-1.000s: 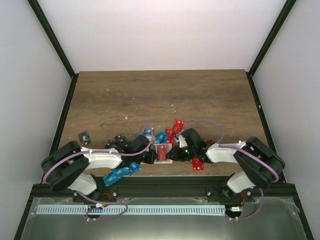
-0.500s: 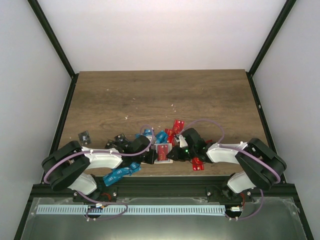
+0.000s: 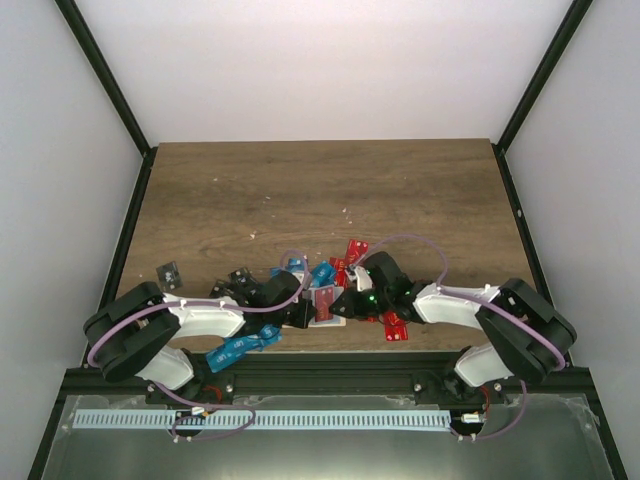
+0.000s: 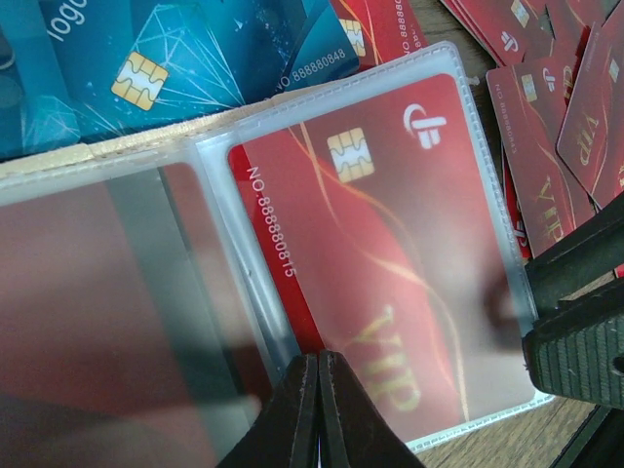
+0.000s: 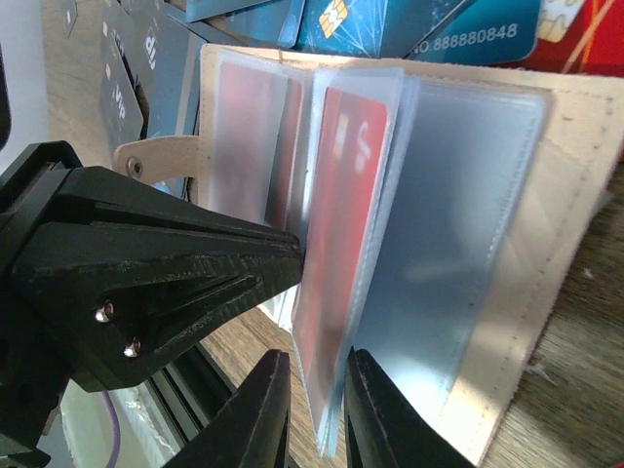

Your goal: Put the credit cards into the card holder

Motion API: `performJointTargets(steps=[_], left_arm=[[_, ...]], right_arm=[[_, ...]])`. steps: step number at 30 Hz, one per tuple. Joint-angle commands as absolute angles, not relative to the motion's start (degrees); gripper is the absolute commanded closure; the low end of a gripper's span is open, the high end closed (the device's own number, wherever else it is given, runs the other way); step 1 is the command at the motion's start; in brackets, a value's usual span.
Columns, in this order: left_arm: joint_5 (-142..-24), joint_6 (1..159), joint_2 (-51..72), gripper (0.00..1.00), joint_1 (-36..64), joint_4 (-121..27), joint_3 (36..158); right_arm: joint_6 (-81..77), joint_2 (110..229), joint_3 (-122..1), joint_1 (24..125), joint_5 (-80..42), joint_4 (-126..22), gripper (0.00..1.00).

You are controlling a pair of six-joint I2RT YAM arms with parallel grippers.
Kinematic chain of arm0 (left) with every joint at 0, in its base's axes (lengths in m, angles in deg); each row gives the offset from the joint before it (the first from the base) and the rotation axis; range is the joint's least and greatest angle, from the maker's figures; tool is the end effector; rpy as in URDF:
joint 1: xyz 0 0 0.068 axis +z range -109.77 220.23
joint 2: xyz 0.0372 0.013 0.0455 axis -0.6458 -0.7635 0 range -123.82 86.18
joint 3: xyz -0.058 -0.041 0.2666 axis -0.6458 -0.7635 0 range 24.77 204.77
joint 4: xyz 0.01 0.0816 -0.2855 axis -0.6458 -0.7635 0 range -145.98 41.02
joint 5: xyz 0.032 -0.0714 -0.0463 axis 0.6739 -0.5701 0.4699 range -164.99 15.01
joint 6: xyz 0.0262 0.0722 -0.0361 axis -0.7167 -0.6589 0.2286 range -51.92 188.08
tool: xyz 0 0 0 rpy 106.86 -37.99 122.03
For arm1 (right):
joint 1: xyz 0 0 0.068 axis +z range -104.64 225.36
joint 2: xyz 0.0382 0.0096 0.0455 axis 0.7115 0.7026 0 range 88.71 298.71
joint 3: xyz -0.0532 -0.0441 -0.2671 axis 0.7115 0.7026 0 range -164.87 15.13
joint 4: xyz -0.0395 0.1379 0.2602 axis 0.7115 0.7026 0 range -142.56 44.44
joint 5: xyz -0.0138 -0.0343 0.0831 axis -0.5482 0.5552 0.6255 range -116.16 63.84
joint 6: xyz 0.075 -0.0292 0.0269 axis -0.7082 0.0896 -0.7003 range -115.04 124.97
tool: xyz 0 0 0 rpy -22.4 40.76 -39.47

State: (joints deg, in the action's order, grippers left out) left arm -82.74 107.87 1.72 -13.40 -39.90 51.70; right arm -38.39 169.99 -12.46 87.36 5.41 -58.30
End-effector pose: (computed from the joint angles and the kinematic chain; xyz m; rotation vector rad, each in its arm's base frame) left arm 0.1668 -0.2433 0.0624 0.3813 2.5853 -0.8426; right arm 0.1875 0.2213 0.0831 -0.2598 2.6871 1.2573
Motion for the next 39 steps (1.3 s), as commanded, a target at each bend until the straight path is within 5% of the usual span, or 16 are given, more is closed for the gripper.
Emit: performJointTargets(steps=[1, 12, 29, 39], left_arm=[[-81.5, 107.6, 2.2, 0.96, -13.9, -42.6, 51.7], [-74.1, 110.4, 17.7, 0.96, -13.9, -56.8, 52.1], [-68.9, 116.1, 46.7, 0.92, -13.9, -72.0, 44.6], [-76.2, 112.3, 38.2, 0.88, -15.1, -60.4, 45.9]], right_arm=[[-38.0, 171.6, -15.1, 88.0, 7.9, -60.8, 0.82], [-37.1, 177.2, -23.8, 92.1, 4.8, -56.1, 0.78], [-34.5, 187.8, -36.9, 96.8, 12.3, -57.5, 0.55], [-33.8, 168.4, -28.0, 95.9, -15.5, -37.8, 0.44]])
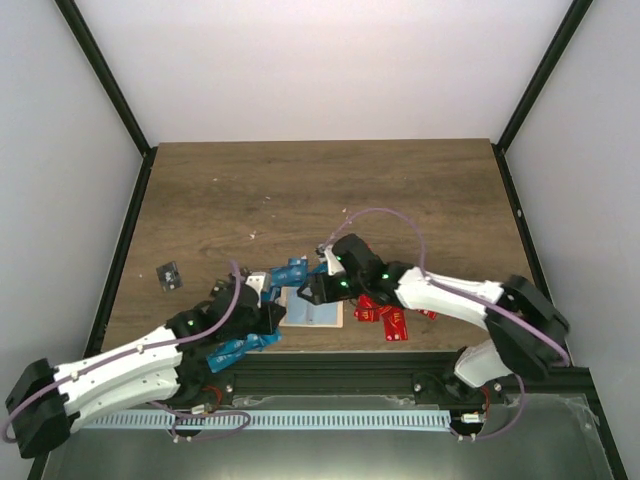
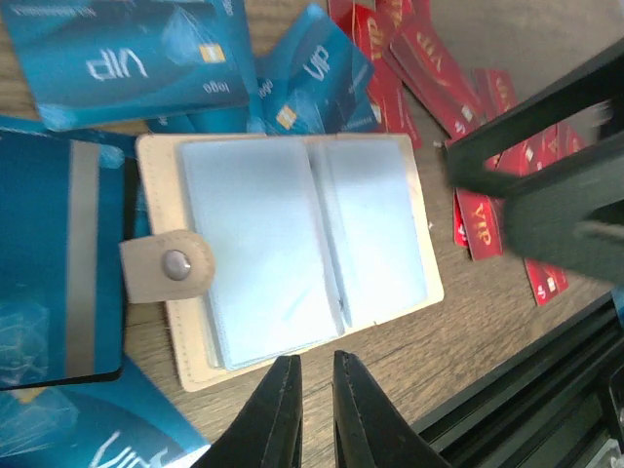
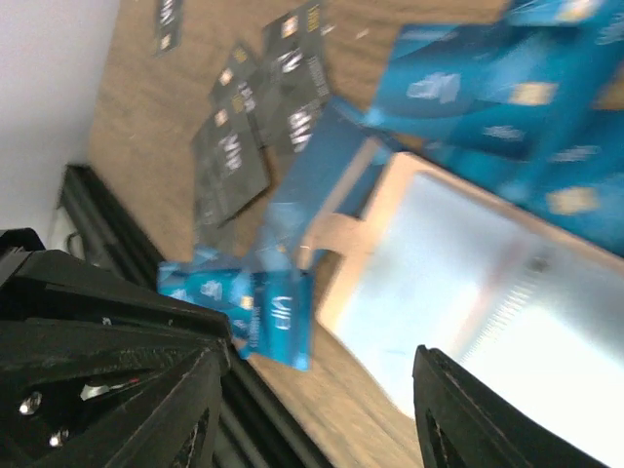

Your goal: Put the credit cards into the card holder

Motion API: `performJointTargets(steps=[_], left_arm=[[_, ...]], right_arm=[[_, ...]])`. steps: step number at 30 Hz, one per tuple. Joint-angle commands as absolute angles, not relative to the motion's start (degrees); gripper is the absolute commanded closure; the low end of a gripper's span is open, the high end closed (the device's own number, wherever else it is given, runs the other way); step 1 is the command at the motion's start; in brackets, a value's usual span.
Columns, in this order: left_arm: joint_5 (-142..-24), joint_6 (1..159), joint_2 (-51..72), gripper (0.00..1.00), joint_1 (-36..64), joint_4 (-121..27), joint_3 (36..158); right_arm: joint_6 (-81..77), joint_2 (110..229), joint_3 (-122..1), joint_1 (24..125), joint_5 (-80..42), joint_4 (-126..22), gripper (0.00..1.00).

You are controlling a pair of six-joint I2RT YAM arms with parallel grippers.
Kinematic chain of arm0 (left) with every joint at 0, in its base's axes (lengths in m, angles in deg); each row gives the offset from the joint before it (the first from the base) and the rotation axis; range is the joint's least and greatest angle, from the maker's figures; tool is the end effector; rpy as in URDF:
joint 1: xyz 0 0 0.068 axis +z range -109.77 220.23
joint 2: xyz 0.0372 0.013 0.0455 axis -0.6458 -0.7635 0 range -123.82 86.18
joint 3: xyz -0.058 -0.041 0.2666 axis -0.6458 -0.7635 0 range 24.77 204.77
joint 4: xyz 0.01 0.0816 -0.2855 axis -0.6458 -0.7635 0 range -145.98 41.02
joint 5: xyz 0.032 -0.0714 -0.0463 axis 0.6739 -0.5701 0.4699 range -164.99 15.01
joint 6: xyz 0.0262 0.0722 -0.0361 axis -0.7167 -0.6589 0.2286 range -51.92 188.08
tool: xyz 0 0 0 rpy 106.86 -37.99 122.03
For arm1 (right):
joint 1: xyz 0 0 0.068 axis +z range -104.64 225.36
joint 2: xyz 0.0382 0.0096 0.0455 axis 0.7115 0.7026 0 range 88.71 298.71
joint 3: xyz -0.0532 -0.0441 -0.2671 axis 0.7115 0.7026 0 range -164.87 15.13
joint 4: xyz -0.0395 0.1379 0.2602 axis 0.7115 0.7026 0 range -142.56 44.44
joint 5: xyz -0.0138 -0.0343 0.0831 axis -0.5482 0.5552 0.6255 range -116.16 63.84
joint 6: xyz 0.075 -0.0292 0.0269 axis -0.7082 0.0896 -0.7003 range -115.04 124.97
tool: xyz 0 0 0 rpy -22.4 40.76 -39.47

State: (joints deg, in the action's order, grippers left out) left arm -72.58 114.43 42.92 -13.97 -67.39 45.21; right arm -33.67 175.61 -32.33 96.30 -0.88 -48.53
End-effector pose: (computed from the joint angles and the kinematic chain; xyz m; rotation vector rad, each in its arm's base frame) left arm 0.1319 -0.1774 0.1444 0.1439 2.4393 -0.8189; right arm 0.2051 0.3032 0.1496 -0.5282 2.5598 1.2024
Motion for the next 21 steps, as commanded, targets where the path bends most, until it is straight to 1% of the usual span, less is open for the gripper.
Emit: performJointTargets(steps=[1, 4, 6, 8, 10, 13, 15, 19, 21], left_arm=[[-76.4, 111.8, 36.2, 0.87, -15.6, -59.1, 46.5], [-76.7, 110.2, 29.8, 0.85, -17.2, -55.3, 49.2], [-76.9, 109.3, 25.3, 0.82, -18.2, -52.6, 51.1], [-77.9, 107.6, 20.6, 0.77, -19.0, -49.6, 53.2], [-79.2, 105.1, 15.8, 0.70, -19.8, -47.4, 56.0], [-81.6, 102.4, 8.9, 0.61, -20.5, -44.0, 59.8], [-83.5, 100.8, 4.6, 0.58, -20.6, -42.3, 63.3], [-86.0, 97.8, -2.9, 0.47, -20.5, -42.3, 69.1], [-85.2, 96.6, -5.5, 0.44, -20.4, -43.9, 72.2]], right_arm=[[-34.5, 166.2, -26.1, 95.4, -17.9, -35.7, 0.42], [-37.3, 159.5, -22.8, 94.4, -24.8, -28.8, 0.39], [-40.7, 156.1, -21.5, 94.2, -29.0, -23.8, 0.35], [-44.0, 153.2, -20.3, 94.1, -31.9, -19.7, 0.25], [-46.9, 150.0, -18.5, 94.0, -33.8, -17.6, 0.21], [-50.0, 145.3, -16.7, 93.0, -37.3, -16.6, 0.19], [-51.3, 143.5, -16.4, 91.3, -38.9, -15.4, 0.19], [-52.4, 143.0, -16.2, 87.0, -39.2, -14.1, 0.19], [-52.6, 143.9, -16.4, 85.5, -39.1, -13.8, 0.18]])
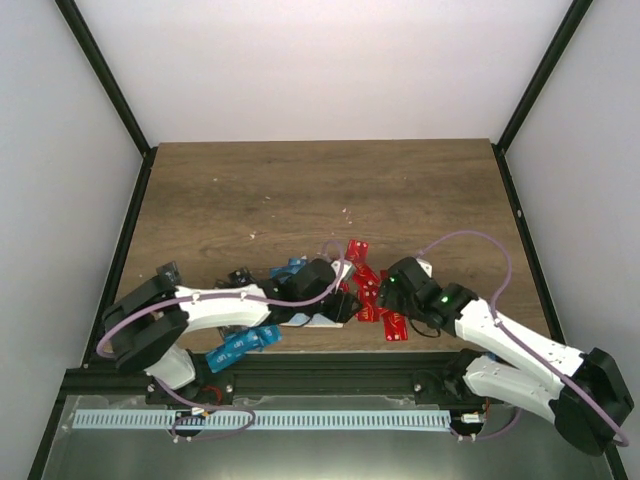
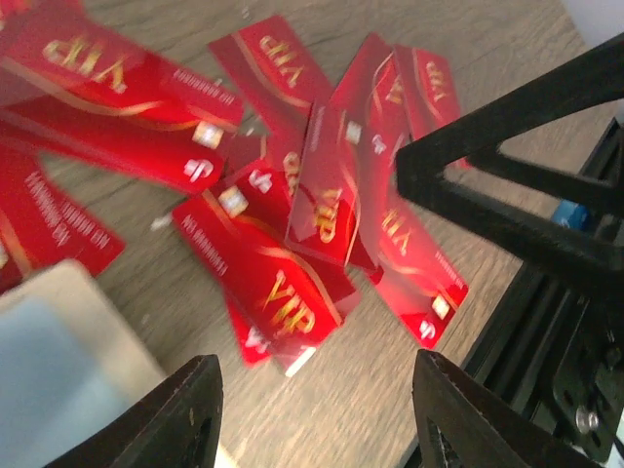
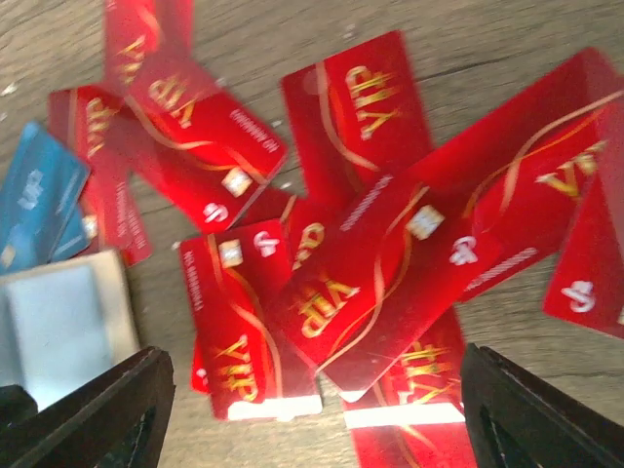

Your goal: Put the credit cards into the card holder

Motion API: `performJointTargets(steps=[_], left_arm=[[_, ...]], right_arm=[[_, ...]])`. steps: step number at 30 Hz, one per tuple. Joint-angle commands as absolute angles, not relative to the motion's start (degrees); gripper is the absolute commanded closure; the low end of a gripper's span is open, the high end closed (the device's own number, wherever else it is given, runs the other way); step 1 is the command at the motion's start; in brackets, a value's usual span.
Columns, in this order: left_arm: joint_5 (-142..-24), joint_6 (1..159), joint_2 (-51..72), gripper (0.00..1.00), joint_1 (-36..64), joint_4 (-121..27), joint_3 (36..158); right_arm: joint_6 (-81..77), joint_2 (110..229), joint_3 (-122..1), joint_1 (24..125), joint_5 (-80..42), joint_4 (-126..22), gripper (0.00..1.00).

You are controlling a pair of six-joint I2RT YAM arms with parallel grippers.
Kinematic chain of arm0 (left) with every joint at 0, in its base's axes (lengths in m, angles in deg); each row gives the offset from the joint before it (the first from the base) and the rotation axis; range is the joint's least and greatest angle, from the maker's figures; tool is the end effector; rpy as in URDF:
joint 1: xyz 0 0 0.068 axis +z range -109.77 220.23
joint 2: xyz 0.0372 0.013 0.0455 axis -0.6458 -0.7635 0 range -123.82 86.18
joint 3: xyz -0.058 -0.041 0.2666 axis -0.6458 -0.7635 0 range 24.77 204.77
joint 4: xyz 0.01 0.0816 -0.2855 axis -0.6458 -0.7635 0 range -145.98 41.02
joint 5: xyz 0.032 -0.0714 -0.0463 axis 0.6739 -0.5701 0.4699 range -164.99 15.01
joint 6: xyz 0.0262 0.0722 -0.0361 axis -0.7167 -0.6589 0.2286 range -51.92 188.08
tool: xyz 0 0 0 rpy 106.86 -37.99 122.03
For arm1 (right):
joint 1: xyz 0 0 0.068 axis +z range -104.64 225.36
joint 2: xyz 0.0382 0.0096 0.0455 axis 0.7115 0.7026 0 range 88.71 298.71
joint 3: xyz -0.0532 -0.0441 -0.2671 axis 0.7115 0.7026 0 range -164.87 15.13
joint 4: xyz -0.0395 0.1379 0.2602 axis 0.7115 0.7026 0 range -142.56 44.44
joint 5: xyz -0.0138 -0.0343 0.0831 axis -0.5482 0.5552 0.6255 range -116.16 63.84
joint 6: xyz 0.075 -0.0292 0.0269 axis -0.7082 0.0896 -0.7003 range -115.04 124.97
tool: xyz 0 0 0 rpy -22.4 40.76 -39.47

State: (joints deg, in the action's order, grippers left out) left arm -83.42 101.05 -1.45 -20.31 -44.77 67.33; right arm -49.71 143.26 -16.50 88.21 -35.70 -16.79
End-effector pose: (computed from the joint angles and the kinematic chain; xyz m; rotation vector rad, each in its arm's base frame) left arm 0.1691 -0.3213 0.1260 0.6743 2.3967 -0.9542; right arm 0.1738 0.1443 0.1502 0.3320 2.6093 0.4098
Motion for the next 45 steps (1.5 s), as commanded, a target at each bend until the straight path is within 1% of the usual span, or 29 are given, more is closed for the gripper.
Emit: performJointTargets(steps=[1, 3, 6, 11, 23, 25, 30, 33, 36, 43, 45], left_arm=[[-84.6, 96.2, -6.4, 0.43, -20.4, -44.5, 73.3], [-83.1, 95.9, -7.0, 0.41, -20.1, -45.4, 74.3], [-81.5, 95.8, -5.9, 0.38, -19.3, -44.3, 72.9], [-82.1, 95.9, -4.3, 0.38, -17.2, -41.4, 68.6], [-84.1, 95.2, 0.9, 0.38, -15.6, -38.6, 61.1], [-84.5, 95.4, 1.3, 0.38, -15.7, -37.9, 60.5], [-85.1, 95.8, 2.3, 0.38, -15.7, -36.6, 59.0], [-85.6, 96.1, 2.8, 0.39, -15.6, -35.5, 58.1], [-86.2, 96.6, 2.9, 0.39, -15.6, -34.6, 57.4], [-91.6, 97.6, 0.8, 0.40, -15.7, -31.0, 57.0], [-92.4, 97.7, 0.5, 0.40, -15.8, -30.4, 57.1]], right_arm=[[-52.6, 144.9, -16.9, 84.7, -38.8, -13.6, 0.16], [-52.7, 147.8, -18.9, 83.5, -38.4, -12.7, 0.05], [-52.9, 154.0, -22.5, 82.6, -37.1, -11.2, 0.00], [-52.6, 163.1, -26.8, 81.2, -34.8, -10.0, 0.00], [-49.8, 173.6, -25.8, 78.0, -27.8, -17.1, 0.05], [-49.5, 175.2, -24.7, 77.5, -27.5, -18.1, 0.08], [-48.8, 178.1, -22.3, 76.7, -27.4, -17.8, 0.31], [-47.3, 179.8, -22.1, 76.6, -26.3, -18.0, 0.40], [-45.5, 181.9, -22.5, 76.6, -25.6, -17.8, 0.42], [-37.2, 183.2, -26.7, 76.7, -23.8, -16.5, 0.54], [-35.5, 182.6, -26.0, 77.1, -22.3, -16.5, 0.55]])
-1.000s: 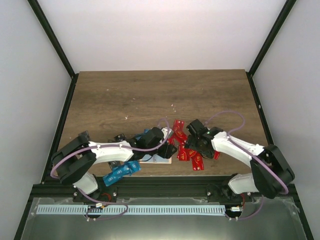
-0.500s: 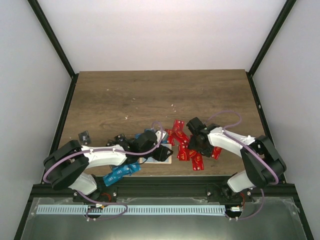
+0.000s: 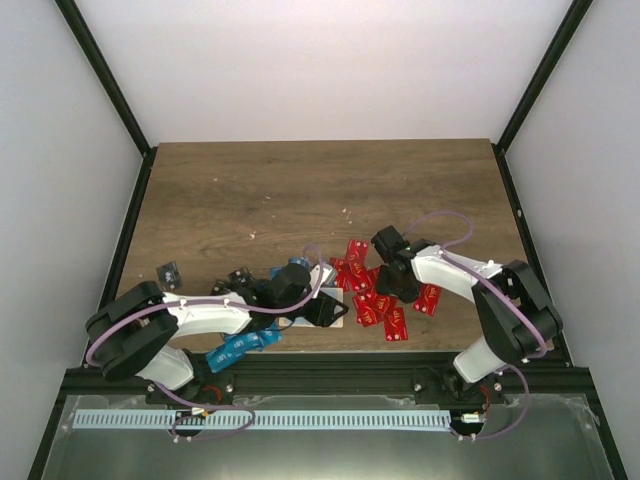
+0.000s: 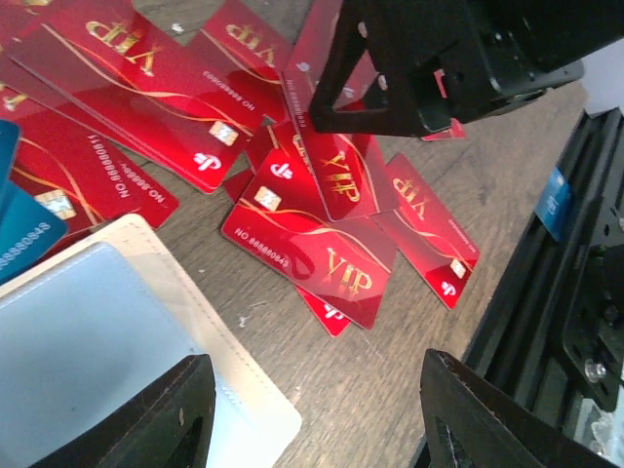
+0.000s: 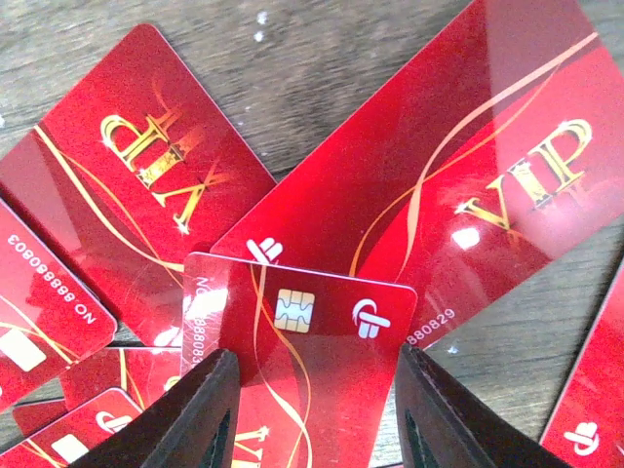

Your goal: Put the credit cards into the card holder

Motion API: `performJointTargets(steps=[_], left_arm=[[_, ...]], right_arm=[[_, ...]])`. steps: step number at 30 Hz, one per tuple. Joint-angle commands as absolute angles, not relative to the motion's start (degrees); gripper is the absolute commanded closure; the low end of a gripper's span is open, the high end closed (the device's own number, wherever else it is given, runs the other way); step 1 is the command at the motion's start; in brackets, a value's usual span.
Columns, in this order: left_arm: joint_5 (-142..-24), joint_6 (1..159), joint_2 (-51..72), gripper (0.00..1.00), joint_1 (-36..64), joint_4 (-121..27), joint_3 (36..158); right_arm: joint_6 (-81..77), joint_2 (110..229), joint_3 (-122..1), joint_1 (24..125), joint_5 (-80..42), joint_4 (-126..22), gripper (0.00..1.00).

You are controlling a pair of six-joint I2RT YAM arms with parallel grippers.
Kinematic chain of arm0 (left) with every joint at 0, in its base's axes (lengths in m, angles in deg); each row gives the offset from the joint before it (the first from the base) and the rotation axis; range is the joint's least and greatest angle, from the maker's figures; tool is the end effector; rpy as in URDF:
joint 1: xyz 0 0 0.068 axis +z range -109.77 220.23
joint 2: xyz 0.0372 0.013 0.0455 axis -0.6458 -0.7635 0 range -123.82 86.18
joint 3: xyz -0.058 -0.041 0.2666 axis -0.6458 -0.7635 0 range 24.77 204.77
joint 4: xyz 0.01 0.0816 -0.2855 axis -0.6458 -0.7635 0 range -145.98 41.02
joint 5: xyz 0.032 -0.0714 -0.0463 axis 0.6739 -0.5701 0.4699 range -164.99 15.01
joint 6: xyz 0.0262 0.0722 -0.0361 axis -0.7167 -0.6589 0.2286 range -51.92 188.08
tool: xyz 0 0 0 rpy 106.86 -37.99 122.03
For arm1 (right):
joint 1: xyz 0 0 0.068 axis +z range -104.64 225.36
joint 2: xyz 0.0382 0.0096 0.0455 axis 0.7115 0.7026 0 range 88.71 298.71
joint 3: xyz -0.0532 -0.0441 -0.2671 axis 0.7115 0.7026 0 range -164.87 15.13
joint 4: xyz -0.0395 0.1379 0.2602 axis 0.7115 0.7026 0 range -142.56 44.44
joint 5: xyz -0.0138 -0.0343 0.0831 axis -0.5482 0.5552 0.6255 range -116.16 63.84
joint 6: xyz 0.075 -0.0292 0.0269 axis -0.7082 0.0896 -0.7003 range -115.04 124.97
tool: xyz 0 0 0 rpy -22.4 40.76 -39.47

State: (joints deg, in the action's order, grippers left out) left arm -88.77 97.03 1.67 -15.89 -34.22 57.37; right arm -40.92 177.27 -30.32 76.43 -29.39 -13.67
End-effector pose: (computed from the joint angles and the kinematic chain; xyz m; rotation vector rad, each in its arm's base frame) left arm 0.1709 -0.2862 0.1055 0.7088 2.3154 -1.0271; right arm 0.2432 0.1415 0.0841 0.3922 2.9708 0.0645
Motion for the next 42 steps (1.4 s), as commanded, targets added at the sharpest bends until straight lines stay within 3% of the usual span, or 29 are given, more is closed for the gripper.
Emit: performJointTargets(steps=[1, 14, 33, 42], left_arm=[[-92.6, 97.6, 0.4, 0.40, -15.8, -30.2, 57.1], [-93.5, 98.1, -3.0, 0.42, -16.8, -29.2, 59.5], [-95.9, 97.7, -6.2, 0.44, -17.2, -26.0, 60.6], [-91.2, 99.0, -4.6, 0.48, -17.5, -27.5, 61.9]], right_arm=[[-34.9, 182.3, -25.3, 77.6, -21.2, -16.6, 0.56], [-40.6, 182.2, -20.5, 90.2, -18.9, -12.7, 0.56], [-49.8, 168.0, -16.9, 102.4, -12.7, -1.7, 0.57], [-56.5, 162.6, -25.1, 99.8, -27.2, 3.3, 0.37]])
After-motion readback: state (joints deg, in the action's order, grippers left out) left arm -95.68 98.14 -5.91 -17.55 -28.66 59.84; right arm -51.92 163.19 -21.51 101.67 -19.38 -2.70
